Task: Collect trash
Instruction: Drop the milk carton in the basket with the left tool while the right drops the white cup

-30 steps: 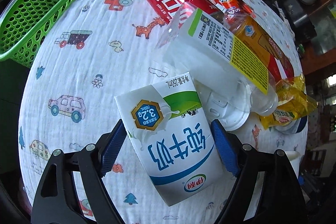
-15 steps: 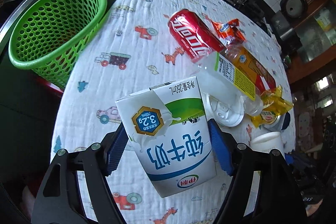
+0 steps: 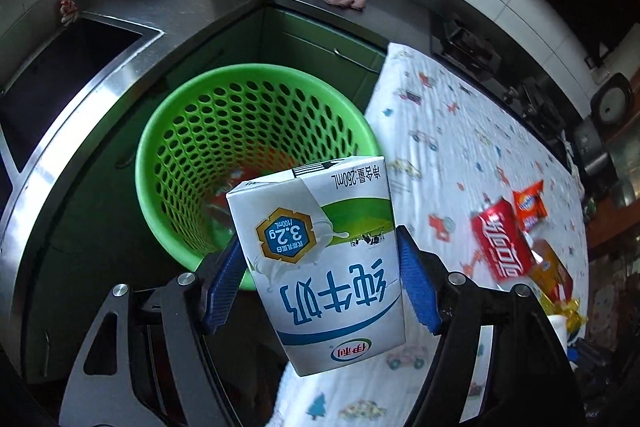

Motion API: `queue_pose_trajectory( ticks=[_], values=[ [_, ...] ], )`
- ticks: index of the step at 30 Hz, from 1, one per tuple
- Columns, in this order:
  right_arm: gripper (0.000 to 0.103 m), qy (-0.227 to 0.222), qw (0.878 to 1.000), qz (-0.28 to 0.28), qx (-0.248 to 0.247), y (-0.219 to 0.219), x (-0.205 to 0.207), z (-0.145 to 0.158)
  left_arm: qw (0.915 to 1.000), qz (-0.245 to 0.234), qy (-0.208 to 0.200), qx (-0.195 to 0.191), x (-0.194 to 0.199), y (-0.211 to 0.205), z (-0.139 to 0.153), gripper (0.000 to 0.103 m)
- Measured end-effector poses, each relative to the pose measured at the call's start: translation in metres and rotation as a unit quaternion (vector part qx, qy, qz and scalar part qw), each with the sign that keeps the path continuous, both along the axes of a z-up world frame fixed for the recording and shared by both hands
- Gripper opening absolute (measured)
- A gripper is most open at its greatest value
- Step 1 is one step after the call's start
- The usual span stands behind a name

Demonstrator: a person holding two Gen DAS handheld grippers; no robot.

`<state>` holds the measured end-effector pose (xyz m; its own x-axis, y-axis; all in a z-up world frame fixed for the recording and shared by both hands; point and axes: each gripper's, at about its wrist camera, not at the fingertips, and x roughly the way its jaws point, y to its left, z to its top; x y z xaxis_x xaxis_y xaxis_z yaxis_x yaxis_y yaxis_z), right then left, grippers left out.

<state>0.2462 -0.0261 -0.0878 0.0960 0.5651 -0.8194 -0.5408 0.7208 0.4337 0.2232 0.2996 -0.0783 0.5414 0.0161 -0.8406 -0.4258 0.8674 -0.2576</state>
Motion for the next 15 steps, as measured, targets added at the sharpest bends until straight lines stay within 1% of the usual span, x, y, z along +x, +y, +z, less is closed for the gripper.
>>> queue_pose_trajectory(
  ticks=[3,7,12,15],
  values=[
    [0.062,0.001,1.0,0.001,0.007,0.025,0.013,0.004,1.0,0.008,0.005,-0.002,0.019,0.032,-0.01,0.07],
    [0.062,0.001,1.0,0.002,0.01,0.059,0.028,0.009,0.9996,0.013,0.024,0.003,0.042,0.06,-0.029,0.071],
    [0.062,0.0,1.0,0.009,0.012,0.102,0.047,0.013,0.9987,0.01,0.049,0.006,0.055,0.079,-0.054,0.072],
    [0.062,0.002,1.0,0.013,0.017,0.125,0.056,0.013,0.9982,0.011,0.059,-0.006,0.058,0.087,-0.068,0.072]
  ],
)
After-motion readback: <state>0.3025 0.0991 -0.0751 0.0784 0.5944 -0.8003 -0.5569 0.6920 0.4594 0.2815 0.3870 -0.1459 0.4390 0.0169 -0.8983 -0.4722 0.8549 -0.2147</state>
